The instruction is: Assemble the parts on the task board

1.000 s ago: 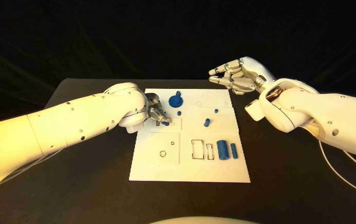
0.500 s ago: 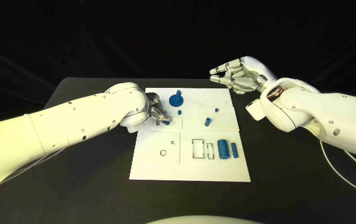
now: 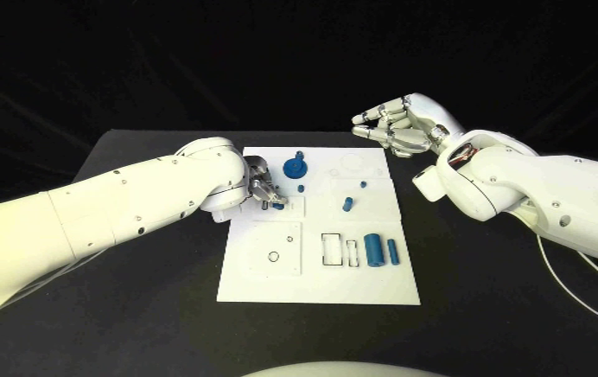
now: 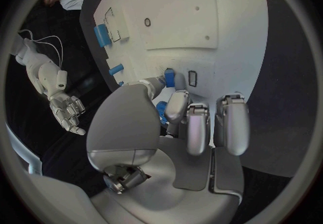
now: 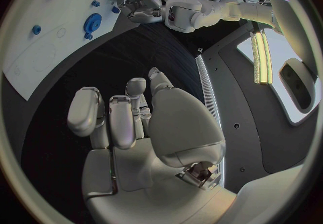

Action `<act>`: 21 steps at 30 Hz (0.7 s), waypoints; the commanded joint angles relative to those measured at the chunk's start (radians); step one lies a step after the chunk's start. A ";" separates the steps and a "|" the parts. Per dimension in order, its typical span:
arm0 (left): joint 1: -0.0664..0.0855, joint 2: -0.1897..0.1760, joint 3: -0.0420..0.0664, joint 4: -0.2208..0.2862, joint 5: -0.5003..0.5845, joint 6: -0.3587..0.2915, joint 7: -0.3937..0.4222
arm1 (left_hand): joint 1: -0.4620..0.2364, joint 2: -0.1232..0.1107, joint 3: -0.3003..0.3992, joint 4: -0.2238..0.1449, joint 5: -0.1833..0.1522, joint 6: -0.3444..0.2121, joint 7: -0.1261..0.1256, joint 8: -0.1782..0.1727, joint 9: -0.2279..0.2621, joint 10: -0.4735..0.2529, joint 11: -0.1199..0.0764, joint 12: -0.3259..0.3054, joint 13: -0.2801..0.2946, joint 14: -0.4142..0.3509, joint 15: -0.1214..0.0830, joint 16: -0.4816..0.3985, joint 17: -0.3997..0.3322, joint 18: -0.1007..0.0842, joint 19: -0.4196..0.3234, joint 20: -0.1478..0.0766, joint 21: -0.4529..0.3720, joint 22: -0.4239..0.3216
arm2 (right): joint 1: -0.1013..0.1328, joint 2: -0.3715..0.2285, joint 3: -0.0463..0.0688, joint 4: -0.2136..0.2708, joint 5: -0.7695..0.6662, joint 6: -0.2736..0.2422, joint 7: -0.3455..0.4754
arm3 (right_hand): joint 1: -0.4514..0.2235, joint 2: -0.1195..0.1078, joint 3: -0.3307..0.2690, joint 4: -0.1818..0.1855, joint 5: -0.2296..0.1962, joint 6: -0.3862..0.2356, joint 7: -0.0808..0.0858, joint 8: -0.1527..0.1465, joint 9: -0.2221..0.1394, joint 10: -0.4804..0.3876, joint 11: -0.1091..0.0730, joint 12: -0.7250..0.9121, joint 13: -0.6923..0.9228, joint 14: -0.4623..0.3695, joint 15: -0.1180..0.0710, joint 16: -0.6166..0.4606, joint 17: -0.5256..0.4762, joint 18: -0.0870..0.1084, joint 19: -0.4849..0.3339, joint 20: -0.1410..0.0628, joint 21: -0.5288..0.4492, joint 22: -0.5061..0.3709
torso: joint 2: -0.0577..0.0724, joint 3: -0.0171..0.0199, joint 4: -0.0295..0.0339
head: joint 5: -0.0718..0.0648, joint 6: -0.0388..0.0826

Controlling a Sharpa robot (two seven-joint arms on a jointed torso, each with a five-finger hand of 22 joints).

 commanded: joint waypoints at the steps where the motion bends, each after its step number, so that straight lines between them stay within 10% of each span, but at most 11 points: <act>1: -0.007 0.004 -0.005 0.000 0.004 0.047 -0.012 | -0.019 -0.001 0.122 -0.137 0.005 0.035 -0.027 0.005 0.005 0.011 -0.001 0.008 0.006 0.105 -0.010 0.002 0.263 -0.017 0.054 -0.006 0.004 0.157 | -0.001 0.000 0.000 0.001 -0.002 0.011 0.003 | -0.002 0.004 -0.004 0.004 0.003 0.000 0.005 0.004 0.000 -0.005 0.002 -0.005 -0.001 0.036 0.002 -0.007 -0.001 0.011 -0.008 -0.001 -0.005 -0.001 | 0.000 0.0000 0.0011 | 0.000 -0.003; 21: -0.005 0.029 -0.004 -0.027 0.003 0.053 -0.013 | -0.117 0.019 0.013 -0.105 0.003 0.067 -0.041 -0.001 0.012 0.022 -0.013 0.021 0.021 0.105 -0.021 0.002 0.263 -0.021 0.060 -0.017 0.013 0.170 | -0.001 0.003 0.000 0.001 -0.002 0.012 0.001 | -0.003 0.004 -0.006 0.006 0.004 -0.001 0.005 0.003 0.000 -0.009 0.002 -0.011 -0.007 0.035 0.002 -0.011 -0.007 0.013 -0.012 -0.001 -0.009 -0.010 | 0.000 0.0012 0.0006 | 0.003 -0.003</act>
